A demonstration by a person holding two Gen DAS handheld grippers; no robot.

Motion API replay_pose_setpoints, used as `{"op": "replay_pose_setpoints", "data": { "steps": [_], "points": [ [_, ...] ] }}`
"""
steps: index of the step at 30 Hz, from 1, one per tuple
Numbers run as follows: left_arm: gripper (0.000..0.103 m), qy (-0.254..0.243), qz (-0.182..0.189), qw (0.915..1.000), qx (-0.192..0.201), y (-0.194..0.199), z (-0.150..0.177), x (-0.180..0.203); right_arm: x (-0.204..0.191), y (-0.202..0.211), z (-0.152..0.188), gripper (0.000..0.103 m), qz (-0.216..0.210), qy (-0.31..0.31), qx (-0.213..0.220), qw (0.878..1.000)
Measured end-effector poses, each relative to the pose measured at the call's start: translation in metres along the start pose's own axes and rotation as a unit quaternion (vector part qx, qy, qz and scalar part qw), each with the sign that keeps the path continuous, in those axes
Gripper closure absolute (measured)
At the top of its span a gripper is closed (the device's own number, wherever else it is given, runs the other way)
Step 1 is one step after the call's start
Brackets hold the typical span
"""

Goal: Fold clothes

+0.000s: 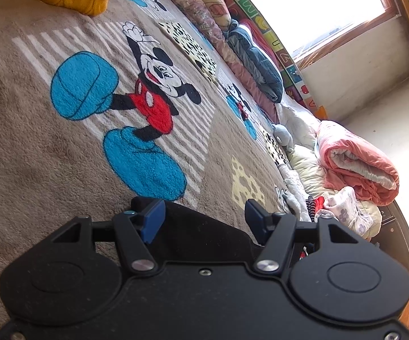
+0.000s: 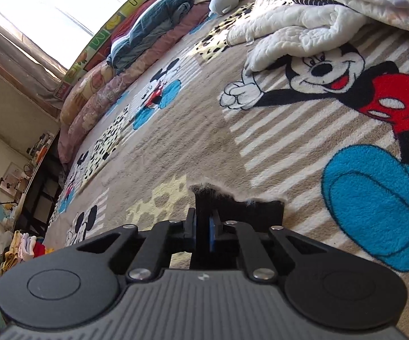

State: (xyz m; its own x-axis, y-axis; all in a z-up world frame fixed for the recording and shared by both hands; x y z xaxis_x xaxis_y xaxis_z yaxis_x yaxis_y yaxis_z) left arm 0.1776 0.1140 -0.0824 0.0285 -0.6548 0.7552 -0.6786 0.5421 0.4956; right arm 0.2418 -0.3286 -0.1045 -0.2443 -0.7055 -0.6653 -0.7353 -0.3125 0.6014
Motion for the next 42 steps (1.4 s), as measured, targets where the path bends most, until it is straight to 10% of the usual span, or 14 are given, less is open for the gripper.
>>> {"op": "replay_pose_setpoints", "data": {
  "steps": [5,10,15,27,32,35,42],
  "points": [
    [0.041,0.009,0.004,1.0000,0.000,0.001,-0.001,-0.003,-0.018,0.059,-0.006,0.093,-0.130,0.040,0.098,0.986],
    [0.041,0.012,0.015,0.9998,-0.001,0.001,-0.002,0.001,0.057,0.066,0.004,0.084,-0.011,-0.024,0.060,0.998],
    [0.041,0.005,0.008,0.9999,-0.007,-0.004,0.003,0.002,0.083,0.067,0.001,0.045,0.036,-0.035,0.046,0.998],
    [0.040,0.006,-0.012,0.9999,-0.008,-0.010,0.002,-0.007,0.060,0.013,-0.011,0.044,0.078,0.135,-0.045,0.987],
    [0.040,0.006,-0.013,0.9999,-0.011,-0.014,0.000,-0.008,0.062,0.003,-0.011,0.049,0.061,0.151,-0.033,0.986],
    [0.040,0.007,-0.011,0.9998,-0.012,-0.017,-0.001,-0.008,0.062,0.000,-0.011,0.093,0.033,0.145,-0.040,0.988],
    [0.040,0.013,-0.003,0.9998,-0.015,-0.017,-0.002,-0.009,0.026,0.037,-0.031,0.095,-0.044,0.180,0.047,0.982]
  ]
}}
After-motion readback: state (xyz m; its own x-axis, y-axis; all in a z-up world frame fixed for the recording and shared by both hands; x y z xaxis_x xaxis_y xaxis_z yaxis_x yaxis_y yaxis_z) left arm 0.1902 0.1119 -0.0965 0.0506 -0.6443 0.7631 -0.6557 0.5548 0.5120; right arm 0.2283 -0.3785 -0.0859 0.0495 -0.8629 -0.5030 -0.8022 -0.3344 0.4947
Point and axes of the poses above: each gripper's, at about its wrist camera, not at the fingertips, and y roughly against the way its jaws point, x to its right, z to its underside, the point moved 6 cm from there along -y, roughly the way its jaws point, and after that the axes turned 5 degrees about -x, right-handed, at the moved point
